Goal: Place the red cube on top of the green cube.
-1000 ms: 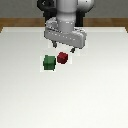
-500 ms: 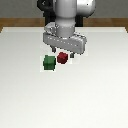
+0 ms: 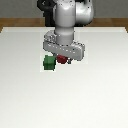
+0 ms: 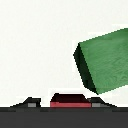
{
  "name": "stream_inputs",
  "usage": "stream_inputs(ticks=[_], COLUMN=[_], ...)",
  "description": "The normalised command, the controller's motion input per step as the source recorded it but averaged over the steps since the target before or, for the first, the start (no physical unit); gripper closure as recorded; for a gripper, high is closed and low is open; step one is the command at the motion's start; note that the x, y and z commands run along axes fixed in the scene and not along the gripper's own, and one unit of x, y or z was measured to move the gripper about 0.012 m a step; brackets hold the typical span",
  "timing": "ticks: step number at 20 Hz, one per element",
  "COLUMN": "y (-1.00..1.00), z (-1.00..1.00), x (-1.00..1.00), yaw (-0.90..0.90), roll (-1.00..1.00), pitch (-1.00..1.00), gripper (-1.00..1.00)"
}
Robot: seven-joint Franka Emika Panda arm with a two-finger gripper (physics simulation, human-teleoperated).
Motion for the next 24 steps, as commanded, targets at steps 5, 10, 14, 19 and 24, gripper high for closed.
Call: stream_inputs(ticks=[5,10,14,19,24], y=[0.0,0.0,0.0,0.0,-0.2], z=[0.0,0.2,1.0,1.0,0.0], x=[0.0,0.0,0.0,0.0,0.0], yaw=[0.0,0.0,0.0,0.0,0.0], roll=[0.0,0.0,0.0,0.0,0.0], pitch=[0.0,0.0,0.0,0.0,0.0], gripper=[1.0,1.0,1.0,1.0,1.0])
